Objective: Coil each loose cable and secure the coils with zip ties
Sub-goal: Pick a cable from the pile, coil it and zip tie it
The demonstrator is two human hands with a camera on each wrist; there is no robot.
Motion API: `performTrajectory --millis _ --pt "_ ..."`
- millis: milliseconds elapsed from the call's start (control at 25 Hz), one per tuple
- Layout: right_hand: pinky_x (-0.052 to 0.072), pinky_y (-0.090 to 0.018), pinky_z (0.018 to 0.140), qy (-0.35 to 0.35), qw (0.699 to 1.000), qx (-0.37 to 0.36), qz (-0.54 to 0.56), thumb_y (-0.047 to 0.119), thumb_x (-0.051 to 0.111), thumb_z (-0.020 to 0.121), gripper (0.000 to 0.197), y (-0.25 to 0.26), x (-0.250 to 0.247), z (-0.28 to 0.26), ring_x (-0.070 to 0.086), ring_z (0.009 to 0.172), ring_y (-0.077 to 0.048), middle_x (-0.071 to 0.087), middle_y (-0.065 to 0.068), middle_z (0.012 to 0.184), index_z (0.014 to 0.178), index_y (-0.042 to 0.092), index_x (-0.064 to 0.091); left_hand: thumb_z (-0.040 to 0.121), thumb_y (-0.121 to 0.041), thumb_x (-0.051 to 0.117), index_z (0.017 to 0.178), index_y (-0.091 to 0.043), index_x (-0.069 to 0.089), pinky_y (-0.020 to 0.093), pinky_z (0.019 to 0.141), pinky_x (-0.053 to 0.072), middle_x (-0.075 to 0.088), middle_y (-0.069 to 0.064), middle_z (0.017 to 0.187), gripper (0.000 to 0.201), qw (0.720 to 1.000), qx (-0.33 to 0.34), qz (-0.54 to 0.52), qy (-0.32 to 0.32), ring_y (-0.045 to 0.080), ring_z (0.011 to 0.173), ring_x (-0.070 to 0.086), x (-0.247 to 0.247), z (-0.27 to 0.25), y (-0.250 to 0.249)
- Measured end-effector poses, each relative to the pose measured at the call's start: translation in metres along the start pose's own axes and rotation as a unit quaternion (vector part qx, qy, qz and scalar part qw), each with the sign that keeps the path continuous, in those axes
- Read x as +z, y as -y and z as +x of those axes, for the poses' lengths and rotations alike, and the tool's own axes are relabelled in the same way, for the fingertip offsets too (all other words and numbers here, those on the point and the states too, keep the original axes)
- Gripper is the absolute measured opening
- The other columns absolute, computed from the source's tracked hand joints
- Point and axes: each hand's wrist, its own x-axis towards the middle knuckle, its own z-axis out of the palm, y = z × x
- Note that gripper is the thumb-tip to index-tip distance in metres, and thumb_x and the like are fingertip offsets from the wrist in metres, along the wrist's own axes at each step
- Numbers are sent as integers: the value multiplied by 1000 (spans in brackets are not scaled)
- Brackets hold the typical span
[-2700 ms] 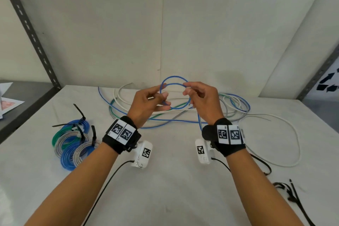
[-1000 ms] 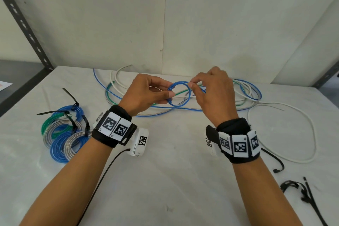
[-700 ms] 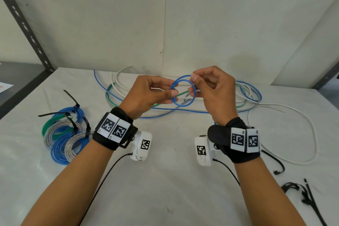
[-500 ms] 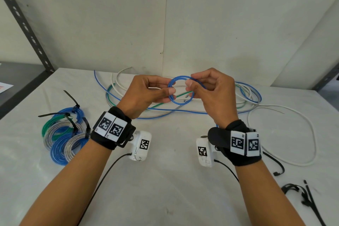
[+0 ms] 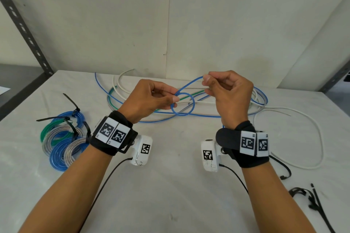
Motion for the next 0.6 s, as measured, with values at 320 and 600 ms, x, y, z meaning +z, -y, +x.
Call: performTrajectory --millis 320,600 --pt "52 -27 51 95 994 37 -27 11 76 89 11 -8 21 -16 71 69 -20 74 -13 86 87 2 69 89 -4 70 103 -5 72 24 74 59 76 7 84 14 973 29 -183 -140 21 80 75 -3 6 -8" --pt "59 -30 66 61 989 94 92 10 65 97 20 -4 24 -19 75 92 -29 76 -19 97 104 -8 62 90 -3 69 103 -7 72 25 74 59 77 8 87 14 969 38 -198 -139 21 83 75 5 6 -10"
